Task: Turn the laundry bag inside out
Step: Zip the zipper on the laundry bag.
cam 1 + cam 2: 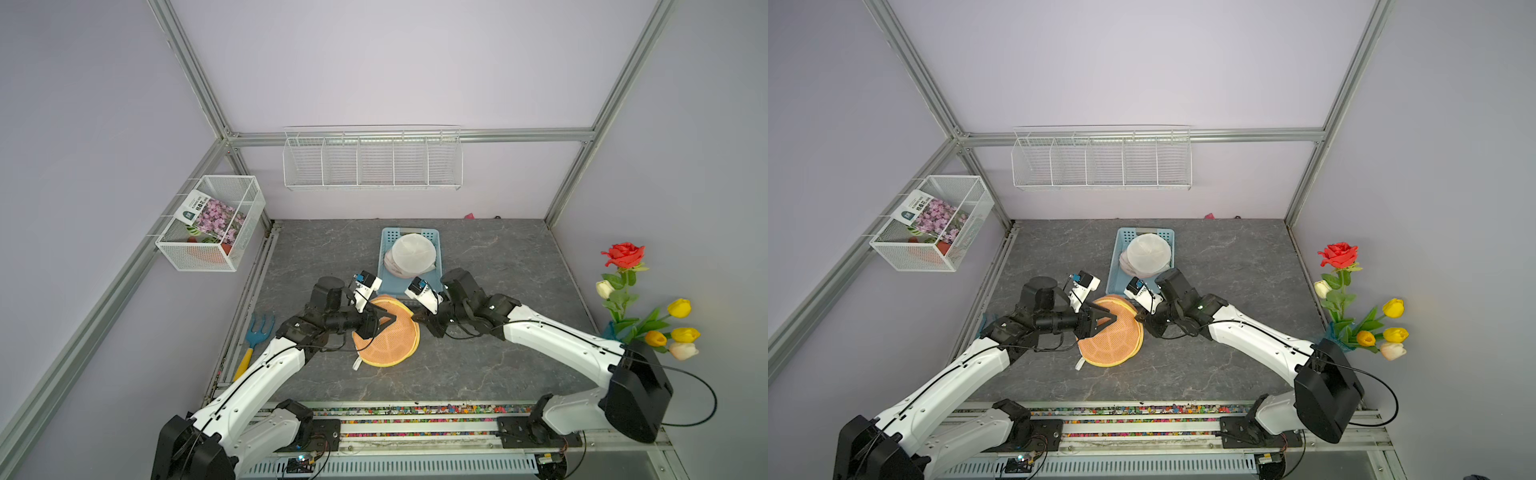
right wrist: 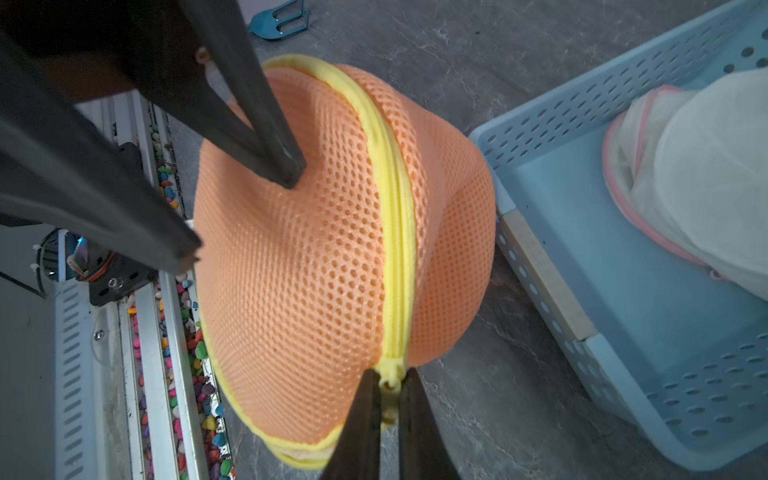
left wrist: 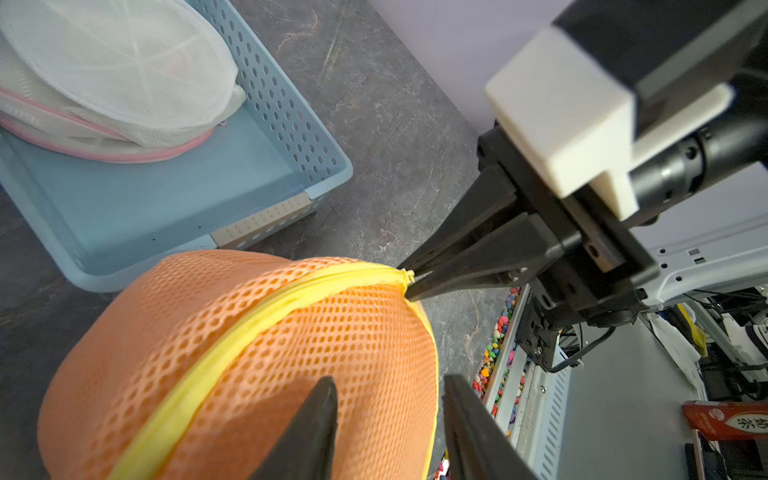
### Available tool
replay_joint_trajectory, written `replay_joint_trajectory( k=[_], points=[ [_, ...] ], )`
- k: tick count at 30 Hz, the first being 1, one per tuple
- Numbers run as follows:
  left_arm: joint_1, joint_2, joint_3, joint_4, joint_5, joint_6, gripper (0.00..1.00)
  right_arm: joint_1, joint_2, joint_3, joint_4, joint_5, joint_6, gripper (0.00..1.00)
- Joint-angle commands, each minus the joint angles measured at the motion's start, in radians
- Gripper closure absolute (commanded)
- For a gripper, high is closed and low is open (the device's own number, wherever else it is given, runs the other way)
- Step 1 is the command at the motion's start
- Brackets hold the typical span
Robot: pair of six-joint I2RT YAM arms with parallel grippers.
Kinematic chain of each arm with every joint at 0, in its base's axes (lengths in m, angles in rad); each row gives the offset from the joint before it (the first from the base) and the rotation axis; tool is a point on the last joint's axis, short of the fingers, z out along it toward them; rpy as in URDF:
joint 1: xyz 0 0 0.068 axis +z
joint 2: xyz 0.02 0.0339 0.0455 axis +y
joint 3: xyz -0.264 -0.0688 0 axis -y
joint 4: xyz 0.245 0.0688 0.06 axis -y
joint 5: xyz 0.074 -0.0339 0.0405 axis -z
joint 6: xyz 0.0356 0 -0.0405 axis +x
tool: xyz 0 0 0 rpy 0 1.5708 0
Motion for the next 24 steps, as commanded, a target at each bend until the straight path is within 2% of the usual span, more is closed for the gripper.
replay_joint_trajectory(
  k=[1,3,5,8,12,18,22,24],
  points=[
    [-0.003,-0.064,0.071,0.009,-0.140,-0.057,0.54,-0.005,0.013,0.026,0.009,-0.044,-0.059,1.00],
    [0.002,-0.094,0.076,0.046,-0.275,-0.057,0.51,-0.008,0.018,0.026,0.016,-0.048,-0.069,1.00],
    [0.016,-0.091,0.067,0.093,-0.300,-0.051,0.50,-0.009,0.028,0.027,0.023,-0.054,-0.065,1.00],
    [0.025,-0.016,0.073,0.110,-0.225,-0.013,0.50,-0.010,0.045,0.032,0.024,-0.061,-0.066,1.00],
    [0.025,0.088,0.098,0.049,-0.183,0.062,0.51,-0.010,0.049,0.042,0.017,-0.063,-0.070,1.00],
    [0.025,0.148,0.126,0.033,-0.125,0.085,0.52,-0.020,0.050,0.048,0.028,-0.070,-0.068,1.00],
    [0.027,0.094,0.113,0.029,0.007,0.050,0.53,-0.048,0.051,0.043,0.038,-0.084,-0.060,1.00],
    [0.025,0.081,0.070,0.049,0.133,0.071,0.53,-0.054,0.054,0.045,0.040,-0.093,-0.063,1.00]
  ],
)
